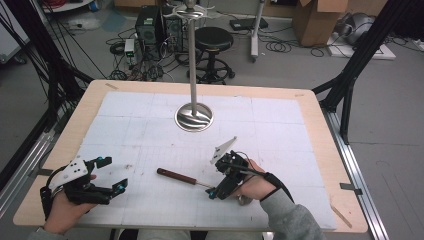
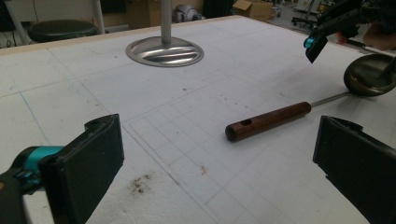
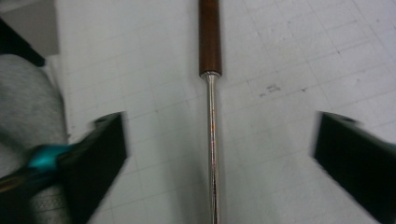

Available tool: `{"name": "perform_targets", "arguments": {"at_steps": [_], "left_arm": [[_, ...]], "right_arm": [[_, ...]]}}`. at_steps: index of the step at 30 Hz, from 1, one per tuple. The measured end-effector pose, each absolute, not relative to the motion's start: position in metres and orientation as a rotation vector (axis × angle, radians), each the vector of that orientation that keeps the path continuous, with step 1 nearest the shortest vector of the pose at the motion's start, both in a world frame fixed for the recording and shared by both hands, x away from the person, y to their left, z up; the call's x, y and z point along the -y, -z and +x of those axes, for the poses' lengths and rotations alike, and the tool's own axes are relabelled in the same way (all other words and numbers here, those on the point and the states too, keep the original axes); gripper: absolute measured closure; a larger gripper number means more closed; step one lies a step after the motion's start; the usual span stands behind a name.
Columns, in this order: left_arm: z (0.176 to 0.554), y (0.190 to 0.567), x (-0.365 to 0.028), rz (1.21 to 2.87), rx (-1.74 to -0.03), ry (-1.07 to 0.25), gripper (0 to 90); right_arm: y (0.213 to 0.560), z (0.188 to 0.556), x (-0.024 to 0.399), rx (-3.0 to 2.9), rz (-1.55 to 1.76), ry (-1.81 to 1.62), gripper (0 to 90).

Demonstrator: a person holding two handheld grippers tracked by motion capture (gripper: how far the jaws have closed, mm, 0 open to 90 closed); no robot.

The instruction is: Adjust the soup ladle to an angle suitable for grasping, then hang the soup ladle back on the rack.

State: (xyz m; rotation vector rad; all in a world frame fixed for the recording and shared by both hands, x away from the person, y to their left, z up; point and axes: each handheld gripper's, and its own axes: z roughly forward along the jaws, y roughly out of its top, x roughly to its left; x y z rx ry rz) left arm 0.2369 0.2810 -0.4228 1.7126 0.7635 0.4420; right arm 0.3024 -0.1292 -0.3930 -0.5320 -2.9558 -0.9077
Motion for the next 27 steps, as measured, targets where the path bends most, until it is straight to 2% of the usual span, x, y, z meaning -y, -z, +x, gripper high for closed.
{"name": "perform_targets", "arguments": {"at_steps": [12,27], "left_arm": [[0.238,0.424,-0.281,1.718,-0.771,-0.439,2.4],[0.237,0.423,-0.281,1.715,-0.773,-0.451,2.4]], "right_arm": [[0.382,0.3,0.125,3.062,-0.48,0.806,0.0],[0.387,0.299,0.118,3.112,-0.447,0.605,0.2]]}}
